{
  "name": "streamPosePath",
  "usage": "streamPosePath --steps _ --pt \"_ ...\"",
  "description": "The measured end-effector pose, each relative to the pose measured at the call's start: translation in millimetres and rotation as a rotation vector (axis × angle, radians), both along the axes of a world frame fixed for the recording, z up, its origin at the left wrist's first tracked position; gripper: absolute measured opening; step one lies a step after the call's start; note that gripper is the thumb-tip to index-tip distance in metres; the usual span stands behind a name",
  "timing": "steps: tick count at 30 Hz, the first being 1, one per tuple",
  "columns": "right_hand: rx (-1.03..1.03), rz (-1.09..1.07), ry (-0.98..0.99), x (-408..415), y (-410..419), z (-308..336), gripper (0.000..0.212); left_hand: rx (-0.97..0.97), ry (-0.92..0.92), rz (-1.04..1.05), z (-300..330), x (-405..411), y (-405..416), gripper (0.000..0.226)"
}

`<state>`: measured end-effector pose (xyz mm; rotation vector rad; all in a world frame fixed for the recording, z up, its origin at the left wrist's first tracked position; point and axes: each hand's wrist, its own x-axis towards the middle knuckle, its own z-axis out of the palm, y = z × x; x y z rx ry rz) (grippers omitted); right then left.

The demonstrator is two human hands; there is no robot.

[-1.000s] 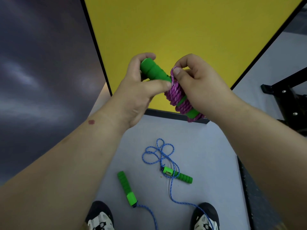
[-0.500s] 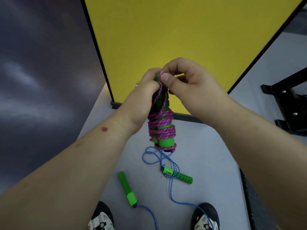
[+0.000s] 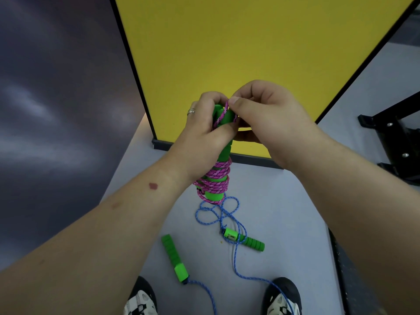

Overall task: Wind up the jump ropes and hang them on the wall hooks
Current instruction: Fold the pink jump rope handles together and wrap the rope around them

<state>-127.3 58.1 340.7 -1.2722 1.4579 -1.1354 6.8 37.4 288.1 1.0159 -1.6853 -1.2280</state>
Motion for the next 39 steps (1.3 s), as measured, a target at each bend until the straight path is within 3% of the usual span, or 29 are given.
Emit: streamPosePath --steps 10,16,19,25,30,35,39 --pt "0.049 -0.075 0.052 2.5 -3.2 3.4 0.013 -0.032 0.050 -0.051 -0.3 1.3 -0.4 0.032" --pt "0.271 -0.070 -0.297 -1.7 -4.7 6.2 0.020 -0.081 0.074 -0.016 2.1 1.8 3.0 0.039" --pt "0.364 0.001 -0.418 -6.7 -2.6 6.8 0.009 -0.097 0.102 0.009 4.2 2.3 5.1 0.037" --pt "0.364 0.059 -0.552 -11.7 -1.9 4.9 0.014 -0.089 0.145 0.057 10.4 1.8 9.2 0.030" --pt "0.334 0.137 -0.423 -7.8 0.7 -1.2 0.016 -0.085 0.176 0.074 14.7 -0.6 12.6 0.025" --pt "0.097 0.087 -0.106 -1.6 3.9 -3.8 0.012 0.005 0.222 0.096 15.9 -1.2 12.5 0.030" --pt "0.082 0.134 -0.164 -1.1 6.1 -8.3 0.019 0.084 0.342 0.166 21.5 -1.0 5.7 0.019"
